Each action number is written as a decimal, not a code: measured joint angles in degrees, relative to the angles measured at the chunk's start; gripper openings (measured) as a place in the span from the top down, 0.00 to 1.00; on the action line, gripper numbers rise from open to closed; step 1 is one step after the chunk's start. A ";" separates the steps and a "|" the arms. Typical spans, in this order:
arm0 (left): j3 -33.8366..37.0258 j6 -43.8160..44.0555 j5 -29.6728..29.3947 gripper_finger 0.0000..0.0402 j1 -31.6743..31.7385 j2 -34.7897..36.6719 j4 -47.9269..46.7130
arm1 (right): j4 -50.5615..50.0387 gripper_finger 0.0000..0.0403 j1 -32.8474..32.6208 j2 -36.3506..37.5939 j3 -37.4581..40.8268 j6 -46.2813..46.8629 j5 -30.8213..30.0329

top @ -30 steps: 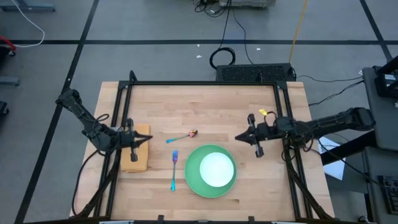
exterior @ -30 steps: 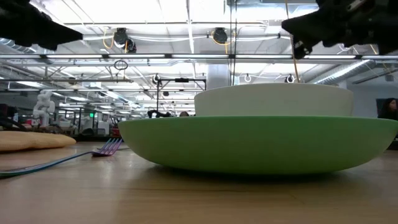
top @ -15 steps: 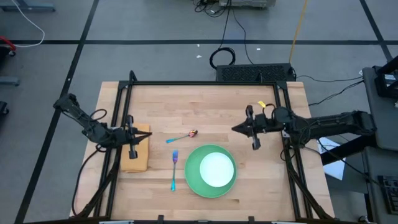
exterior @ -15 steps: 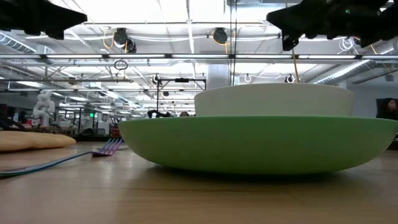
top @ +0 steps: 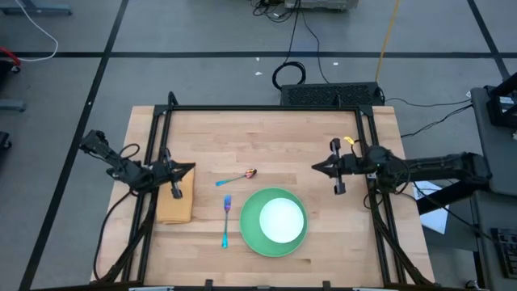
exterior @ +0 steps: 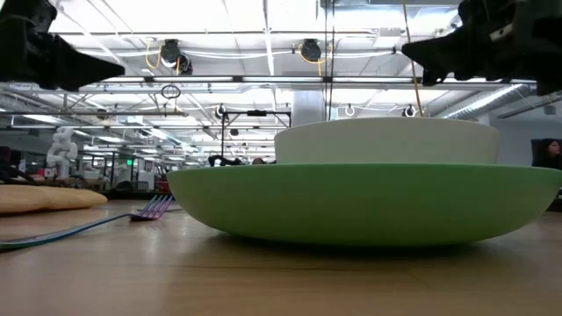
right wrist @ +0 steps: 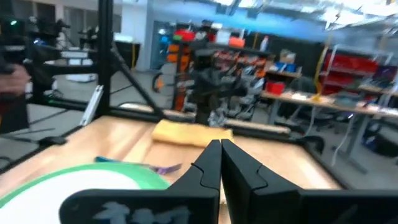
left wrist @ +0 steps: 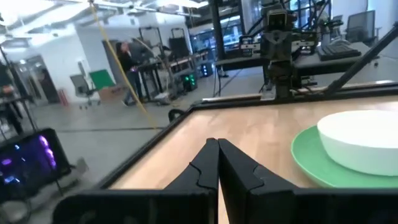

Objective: Set table place
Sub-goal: Adjust the violet fork and white bowl

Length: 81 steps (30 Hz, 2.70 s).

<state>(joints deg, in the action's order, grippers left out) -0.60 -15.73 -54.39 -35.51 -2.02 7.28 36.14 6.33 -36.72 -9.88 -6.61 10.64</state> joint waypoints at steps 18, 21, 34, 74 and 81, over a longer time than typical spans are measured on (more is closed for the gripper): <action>-0.02 10.34 3.32 0.98 -0.04 -4.42 -4.25 | -9.72 0.92 -2.83 -13.95 -12.55 5.44 0.72; -0.03 11.32 3.32 0.98 -0.04 -5.27 -4.31 | -19.61 0.81 -4.75 -17.32 -18.61 5.01 0.16; -0.04 14.46 3.30 0.98 -0.04 -9.51 -4.23 | -57.84 0.43 -9.48 -40.44 -43.81 14.01 -6.42; -0.02 19.00 3.36 0.98 -0.04 -9.60 -2.76 | -64.83 0.43 -17.34 -53.32 -48.02 29.94 -8.03; -0.02 19.02 3.36 0.98 -0.03 -9.60 -2.78 | -61.97 0.43 -17.34 -53.32 -47.35 29.69 -8.05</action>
<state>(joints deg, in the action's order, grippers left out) -0.62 3.29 -51.03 -35.54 -11.62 4.49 -25.83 -11.00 -90.04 -57.23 23.07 2.59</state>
